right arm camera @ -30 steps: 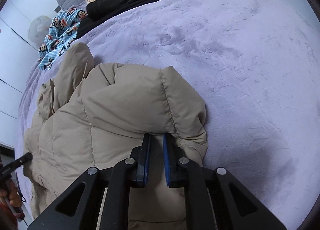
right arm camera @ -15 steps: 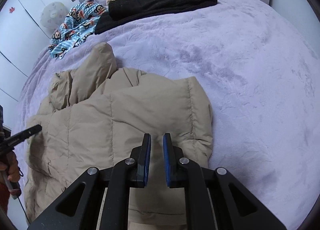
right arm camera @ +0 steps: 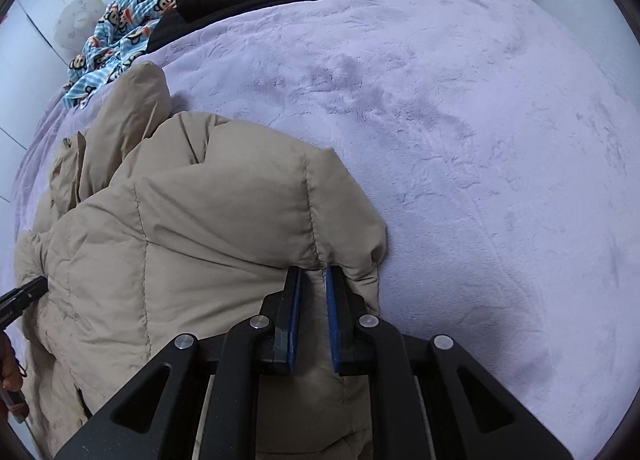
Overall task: Fold large clothes
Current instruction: 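Press the folded jacket side flat with the right tool while the left tool releases, then move both tools open to the jacket hem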
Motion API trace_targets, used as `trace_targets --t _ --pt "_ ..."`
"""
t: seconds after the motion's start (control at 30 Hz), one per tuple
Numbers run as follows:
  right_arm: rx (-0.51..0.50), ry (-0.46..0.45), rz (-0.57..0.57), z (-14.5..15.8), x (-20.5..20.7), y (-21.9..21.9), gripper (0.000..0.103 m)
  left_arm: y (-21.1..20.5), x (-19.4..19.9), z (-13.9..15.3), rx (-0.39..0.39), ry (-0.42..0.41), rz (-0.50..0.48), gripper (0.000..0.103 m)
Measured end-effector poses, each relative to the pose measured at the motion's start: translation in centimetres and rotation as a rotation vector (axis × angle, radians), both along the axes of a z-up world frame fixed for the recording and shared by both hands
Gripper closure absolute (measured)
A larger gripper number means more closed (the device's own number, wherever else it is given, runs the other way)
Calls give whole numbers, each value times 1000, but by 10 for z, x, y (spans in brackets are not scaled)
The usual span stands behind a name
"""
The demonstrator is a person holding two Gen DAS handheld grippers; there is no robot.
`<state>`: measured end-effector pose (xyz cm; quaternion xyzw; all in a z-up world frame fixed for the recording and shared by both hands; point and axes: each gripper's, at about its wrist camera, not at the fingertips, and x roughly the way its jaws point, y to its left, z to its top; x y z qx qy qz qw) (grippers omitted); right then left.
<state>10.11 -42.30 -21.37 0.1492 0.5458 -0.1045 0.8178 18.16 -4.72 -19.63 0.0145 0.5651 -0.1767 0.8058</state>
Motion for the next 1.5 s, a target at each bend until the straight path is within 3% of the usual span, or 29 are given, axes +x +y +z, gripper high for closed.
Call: trace_targets --t 0.13,0.27,0.43,0.67,1.07,1.3,1.43,1.5 --pt "-28 -23 -3 25 -22 8 87 11 -20 12 -5 9 3 81" --pt "-3 -26 3 40 -48 21 87 16 -28 3 14 52 18 81" --pt "-52 68 58 28 -56 40 87 24 -29 -10 24 103 44 81" --pt "5 94 4 45 -68 36 87 30 -45 23 111 103 54 81" --pt "131 109 -83 78 -122 39 80 18 -88 62 181 96 60 81" --pt "177 108 -74 86 -135 40 79 8 -115 78 175 105 82 81" --pt "201 98 -60 92 -146 41 57 4 -136 86 175 105 110 81" --pt "217 94 -42 94 -150 43 56 4 -146 89 176 102 127 81"
